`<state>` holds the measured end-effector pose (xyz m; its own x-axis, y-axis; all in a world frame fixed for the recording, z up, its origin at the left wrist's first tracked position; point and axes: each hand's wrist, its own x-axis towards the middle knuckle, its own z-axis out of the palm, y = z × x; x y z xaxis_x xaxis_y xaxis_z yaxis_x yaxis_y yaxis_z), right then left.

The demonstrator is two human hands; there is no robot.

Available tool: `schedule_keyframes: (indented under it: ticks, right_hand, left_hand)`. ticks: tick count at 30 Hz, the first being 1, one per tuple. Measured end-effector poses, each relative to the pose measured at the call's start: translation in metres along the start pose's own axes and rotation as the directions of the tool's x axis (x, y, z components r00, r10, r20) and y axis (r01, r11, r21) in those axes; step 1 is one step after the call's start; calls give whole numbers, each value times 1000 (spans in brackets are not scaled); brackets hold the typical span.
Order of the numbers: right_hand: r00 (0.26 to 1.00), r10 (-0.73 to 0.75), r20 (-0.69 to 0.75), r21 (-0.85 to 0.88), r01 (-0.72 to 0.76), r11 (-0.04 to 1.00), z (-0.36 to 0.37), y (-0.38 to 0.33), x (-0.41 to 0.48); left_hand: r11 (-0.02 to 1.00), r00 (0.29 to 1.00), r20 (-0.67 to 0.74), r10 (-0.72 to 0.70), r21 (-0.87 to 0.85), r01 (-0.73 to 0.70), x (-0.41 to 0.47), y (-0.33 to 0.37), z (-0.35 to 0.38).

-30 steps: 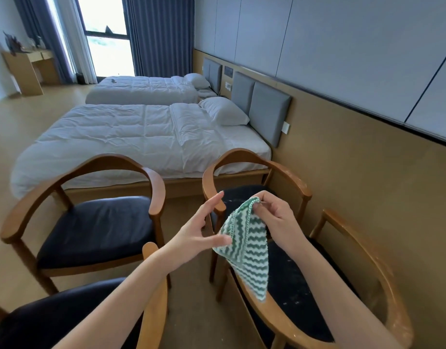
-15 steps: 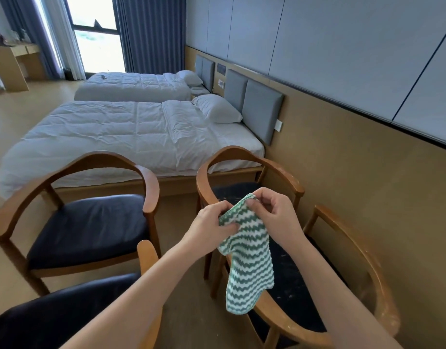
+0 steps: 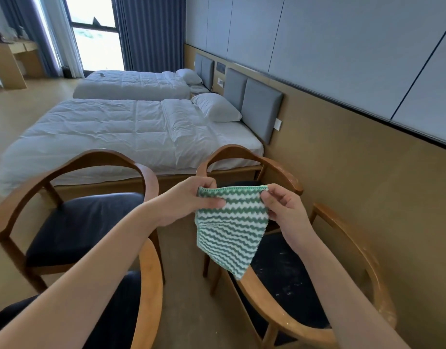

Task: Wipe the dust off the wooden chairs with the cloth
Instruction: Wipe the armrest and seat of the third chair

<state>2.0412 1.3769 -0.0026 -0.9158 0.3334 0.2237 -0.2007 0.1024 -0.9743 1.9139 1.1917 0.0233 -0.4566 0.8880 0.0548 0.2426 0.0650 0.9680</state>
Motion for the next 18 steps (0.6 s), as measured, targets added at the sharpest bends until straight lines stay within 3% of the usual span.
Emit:
schedule_keyframes:
  ticks: [3,9,12,14,16,18]
  right_hand:
    - [998,39,48,213,-49,976,-2,5,-1]
    - [900,276,337,127,-334,934,13,25,-15]
    - [901,292,322,202,-367,908,18,21,-18]
    - [911,313,270,226,-375,899,17,12,-17]
    - [915,324,241,226,-378,898,15,8,-16]
    - [921,329,209,234,-374,897,14,5,-13]
  left_hand:
    - [996,999,-30,45,-75,-47,4,11,-1]
    - [966,993,-111,40,-248,-66,12,28,0]
    - [928,974,-218,-65,-372,-21,15,15,-2]
    - [827,951,-244,-192,-561,23,14,-3,-3]
    - [673,943,-147,-298,-733,98,9,-24,2]
    - [587,930,-20,-368,-780,216,0,-42,14]
